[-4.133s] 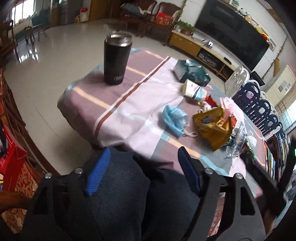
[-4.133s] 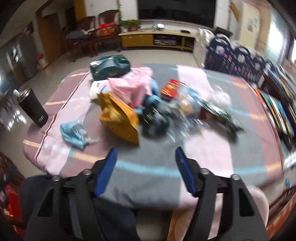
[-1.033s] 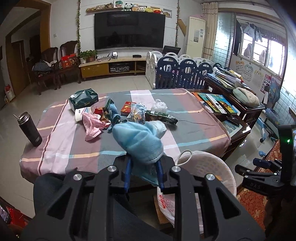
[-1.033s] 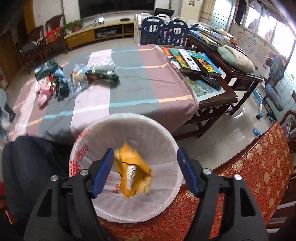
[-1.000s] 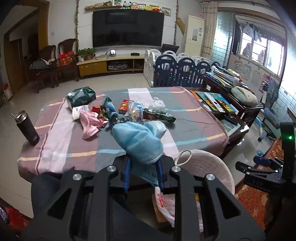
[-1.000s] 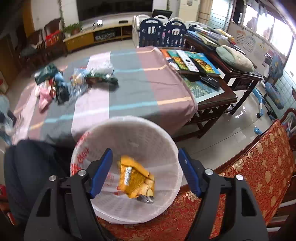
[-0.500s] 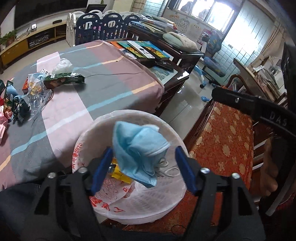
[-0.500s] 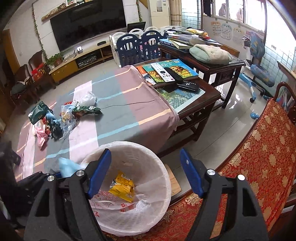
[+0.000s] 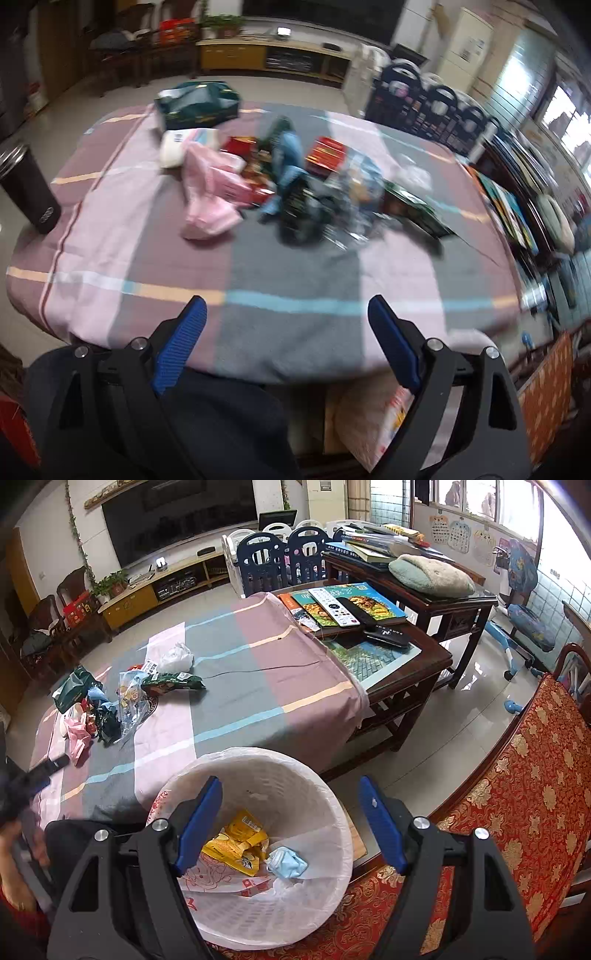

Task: Collect trash
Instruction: 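Grasp the green snack bag with the right tool while the left tool grasps the pink bag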

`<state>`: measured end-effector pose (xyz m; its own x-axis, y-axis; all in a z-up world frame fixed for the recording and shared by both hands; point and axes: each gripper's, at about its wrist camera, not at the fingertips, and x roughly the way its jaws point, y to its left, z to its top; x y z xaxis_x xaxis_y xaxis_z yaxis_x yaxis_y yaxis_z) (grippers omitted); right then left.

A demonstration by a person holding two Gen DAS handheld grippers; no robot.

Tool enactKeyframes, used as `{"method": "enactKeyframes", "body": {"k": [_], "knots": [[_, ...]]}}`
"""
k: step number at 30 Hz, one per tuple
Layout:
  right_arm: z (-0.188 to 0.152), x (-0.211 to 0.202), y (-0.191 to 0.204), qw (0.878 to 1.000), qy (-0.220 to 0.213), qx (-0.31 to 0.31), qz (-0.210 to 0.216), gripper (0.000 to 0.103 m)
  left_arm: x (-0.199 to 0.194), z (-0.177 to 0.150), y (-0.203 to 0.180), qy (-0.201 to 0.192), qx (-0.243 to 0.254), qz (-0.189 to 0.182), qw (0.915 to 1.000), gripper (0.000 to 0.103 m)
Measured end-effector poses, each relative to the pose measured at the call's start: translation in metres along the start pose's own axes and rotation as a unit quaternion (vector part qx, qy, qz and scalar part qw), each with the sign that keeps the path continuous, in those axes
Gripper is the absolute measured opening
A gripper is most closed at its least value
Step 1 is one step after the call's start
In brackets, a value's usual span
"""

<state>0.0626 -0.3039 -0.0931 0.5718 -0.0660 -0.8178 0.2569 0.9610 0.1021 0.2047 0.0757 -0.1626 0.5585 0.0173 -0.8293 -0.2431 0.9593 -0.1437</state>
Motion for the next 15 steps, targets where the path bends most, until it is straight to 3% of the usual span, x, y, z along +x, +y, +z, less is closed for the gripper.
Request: {"method": "enactKeyframes", "body": {"k": [5, 8, 12, 14, 15], "knots": [[0.005, 0.024, 0.015, 1.000, 0.021, -0.009, -0.001, 0.075, 0.045, 0.062, 0.067, 0.003, -0.086, 0.046, 0.9952, 0.089], [0.009, 0.045, 0.026, 0.999, 0.042, -0.014, 0.000, 0.075, 0.076, 0.087, 0.078, 0.010, -0.083, 0.056, 0.9950, 0.089], [0.020, 0.069, 0.046, 0.998, 0.060, -0.014, 0.014, 0.075, 0.119, 0.095, 0.077, 0.040, -0.055, 0.064, 0.9956, 0.089], [0.027, 0.079, 0.060, 0.998, 0.059, -0.024, 0.016, 0.075, 0.132, 0.093, 0.074, 0.041, -0.041, 0.071, 0.9957, 0.081], [0.030, 0.084, 0.067, 0.998, 0.056, -0.031, 0.017, 0.075, 0.137, 0.091, 0.071, 0.043, -0.032, 0.081, 0.9953, 0.065]]}}
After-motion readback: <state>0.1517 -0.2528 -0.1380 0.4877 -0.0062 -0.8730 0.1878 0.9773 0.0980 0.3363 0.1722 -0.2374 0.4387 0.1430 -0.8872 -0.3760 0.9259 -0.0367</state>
